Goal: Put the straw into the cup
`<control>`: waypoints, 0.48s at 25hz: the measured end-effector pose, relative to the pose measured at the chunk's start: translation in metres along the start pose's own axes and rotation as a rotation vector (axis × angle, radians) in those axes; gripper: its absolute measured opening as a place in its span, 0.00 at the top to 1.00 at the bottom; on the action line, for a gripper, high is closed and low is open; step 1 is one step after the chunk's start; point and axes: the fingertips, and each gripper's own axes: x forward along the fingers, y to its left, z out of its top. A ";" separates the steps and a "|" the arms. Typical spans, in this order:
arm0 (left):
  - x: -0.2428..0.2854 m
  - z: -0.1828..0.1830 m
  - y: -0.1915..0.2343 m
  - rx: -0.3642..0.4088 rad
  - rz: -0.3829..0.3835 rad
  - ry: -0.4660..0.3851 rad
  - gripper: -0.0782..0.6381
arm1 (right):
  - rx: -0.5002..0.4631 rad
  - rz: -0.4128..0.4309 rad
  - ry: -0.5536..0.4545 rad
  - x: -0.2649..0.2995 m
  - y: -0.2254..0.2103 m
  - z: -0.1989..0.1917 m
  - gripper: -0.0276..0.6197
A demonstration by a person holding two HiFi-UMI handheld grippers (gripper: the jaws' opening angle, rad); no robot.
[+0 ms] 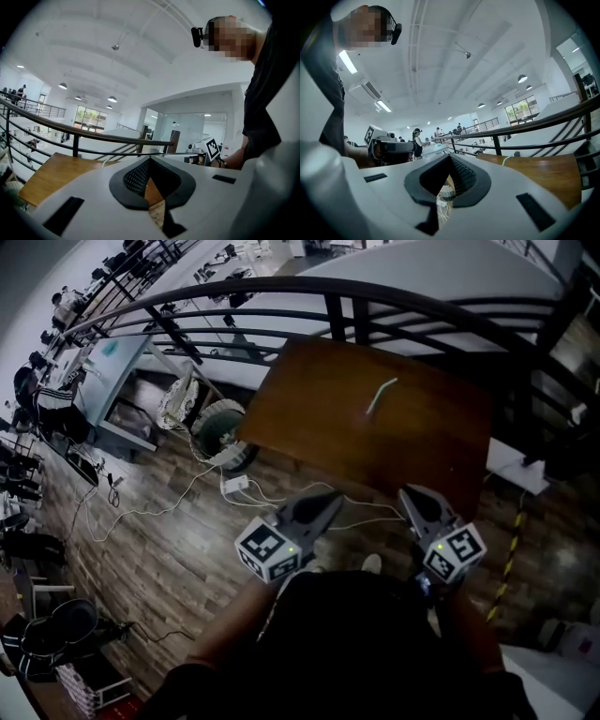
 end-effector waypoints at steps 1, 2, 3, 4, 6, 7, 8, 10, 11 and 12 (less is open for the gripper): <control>-0.006 -0.001 -0.002 0.000 -0.009 0.000 0.88 | -0.006 -0.004 -0.004 0.000 0.008 0.001 0.94; -0.013 -0.001 -0.004 0.000 -0.019 0.002 0.88 | -0.010 -0.010 -0.007 0.000 0.016 0.001 0.94; -0.020 -0.001 -0.005 -0.002 -0.030 0.005 0.88 | -0.009 -0.018 -0.010 0.001 0.026 0.002 0.94; -0.028 0.000 -0.007 -0.005 -0.040 0.007 0.88 | -0.005 -0.026 -0.012 0.001 0.037 0.003 0.94; -0.045 0.001 -0.008 -0.005 -0.060 0.003 0.88 | 0.002 -0.039 -0.014 0.006 0.058 0.001 0.94; -0.054 0.000 -0.008 -0.003 -0.069 0.001 0.88 | 0.003 -0.044 -0.014 0.009 0.068 -0.001 0.94; -0.062 -0.003 -0.007 -0.003 -0.077 -0.001 0.88 | 0.004 -0.050 -0.014 0.012 0.078 -0.004 0.94; -0.081 -0.008 -0.004 -0.007 -0.089 -0.001 0.88 | 0.013 -0.062 -0.016 0.017 0.099 -0.011 0.94; -0.089 -0.012 -0.002 -0.010 -0.092 0.000 0.88 | 0.017 -0.068 -0.019 0.019 0.108 -0.015 0.94; -0.097 -0.015 -0.001 -0.013 -0.096 0.001 0.88 | 0.018 -0.074 -0.021 0.021 0.117 -0.018 0.94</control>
